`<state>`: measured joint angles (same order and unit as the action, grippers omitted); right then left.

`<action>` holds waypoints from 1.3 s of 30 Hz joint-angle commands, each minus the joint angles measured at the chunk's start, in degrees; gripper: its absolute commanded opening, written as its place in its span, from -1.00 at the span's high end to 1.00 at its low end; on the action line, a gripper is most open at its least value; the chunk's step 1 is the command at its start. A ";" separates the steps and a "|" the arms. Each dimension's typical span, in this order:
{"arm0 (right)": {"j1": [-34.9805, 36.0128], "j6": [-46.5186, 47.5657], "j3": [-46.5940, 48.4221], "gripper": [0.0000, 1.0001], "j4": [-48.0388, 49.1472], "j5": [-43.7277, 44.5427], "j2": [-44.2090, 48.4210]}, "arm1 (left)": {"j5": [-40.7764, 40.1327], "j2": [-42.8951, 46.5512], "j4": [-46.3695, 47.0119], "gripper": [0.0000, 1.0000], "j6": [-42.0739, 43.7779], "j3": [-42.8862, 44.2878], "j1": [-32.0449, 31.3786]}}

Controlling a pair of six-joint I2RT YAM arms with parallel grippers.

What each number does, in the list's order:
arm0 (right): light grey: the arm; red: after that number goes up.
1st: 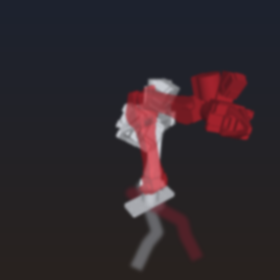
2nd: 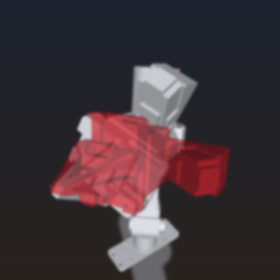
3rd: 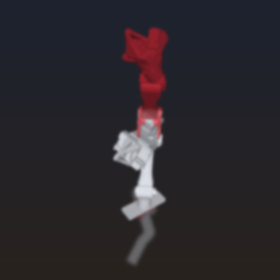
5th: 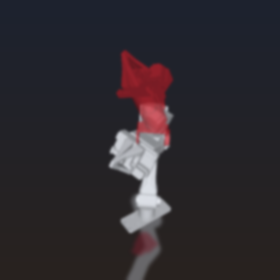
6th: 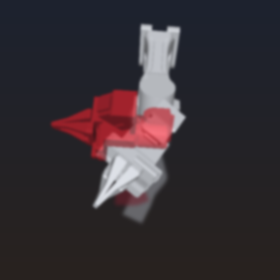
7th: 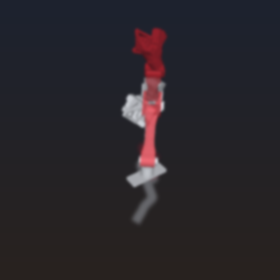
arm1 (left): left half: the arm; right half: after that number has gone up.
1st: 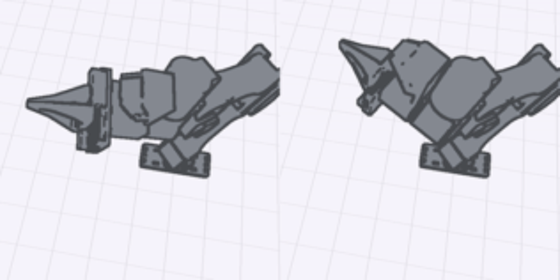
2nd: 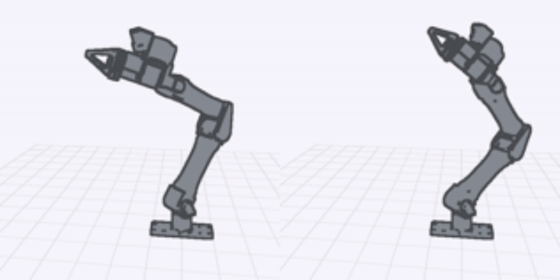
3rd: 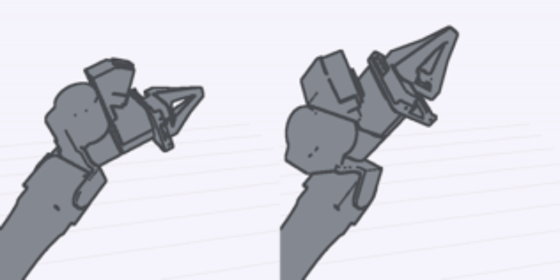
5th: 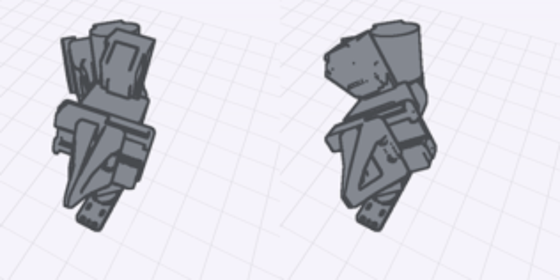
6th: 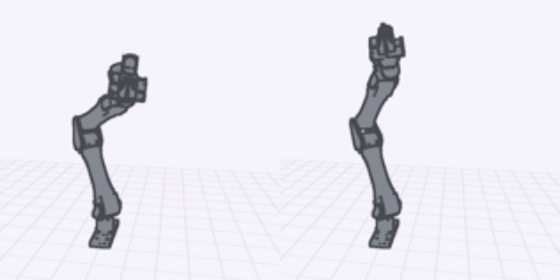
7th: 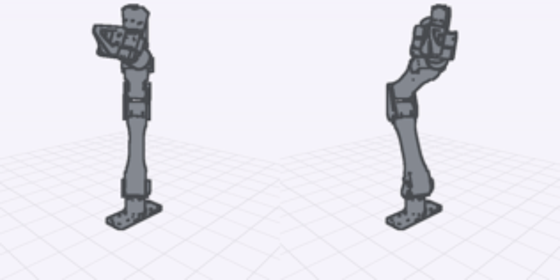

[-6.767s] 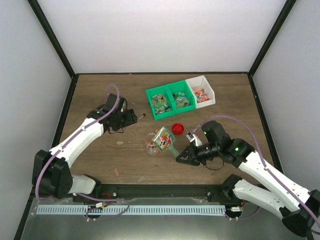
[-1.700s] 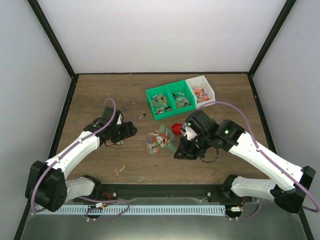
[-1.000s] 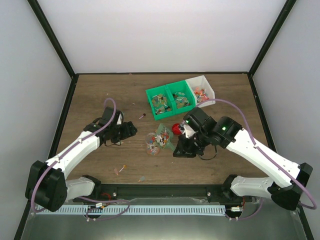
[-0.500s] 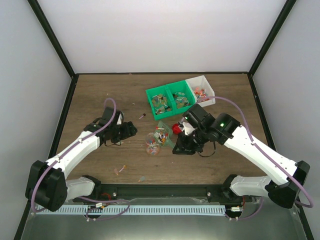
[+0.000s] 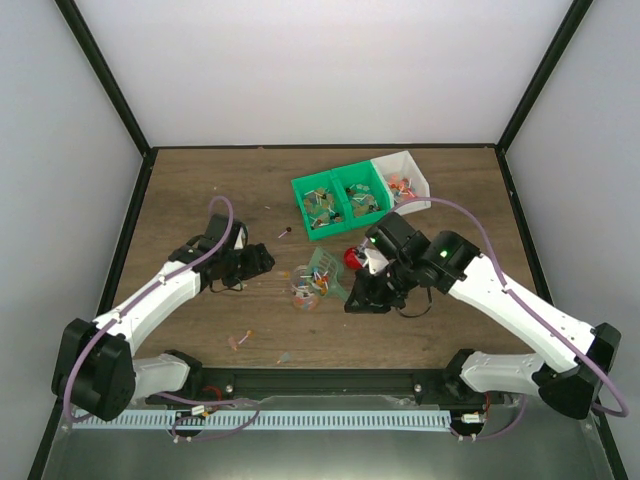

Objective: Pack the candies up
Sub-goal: Place the fake candies in the packing bottle.

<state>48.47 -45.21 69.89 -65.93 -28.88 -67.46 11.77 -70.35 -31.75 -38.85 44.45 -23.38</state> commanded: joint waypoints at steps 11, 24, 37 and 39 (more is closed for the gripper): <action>0.06 2.79 4.09 0.99 -4.98 4.26 0.51 | 0.79 -0.16 2.11 -0.58 -0.81 -0.07 0.23; 0.18 3.48 3.89 0.99 -4.33 2.19 -0.74 | 0.39 -1.10 1.65 -0.58 -0.79 1.02 0.17; 0.41 4.29 6.71 0.99 -8.26 5.24 -1.94 | 1.21 -0.50 2.36 -0.58 -0.83 -0.01 0.17; 0.40 3.94 6.40 0.99 -6.67 4.19 -1.53 | 0.91 -0.47 1.69 -0.58 -0.78 0.19 0.17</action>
<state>48.58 -41.56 73.69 -71.90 -25.47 -69.14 12.25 -71.09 -30.06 -39.40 44.45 -23.38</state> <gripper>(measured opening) 0.096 0.790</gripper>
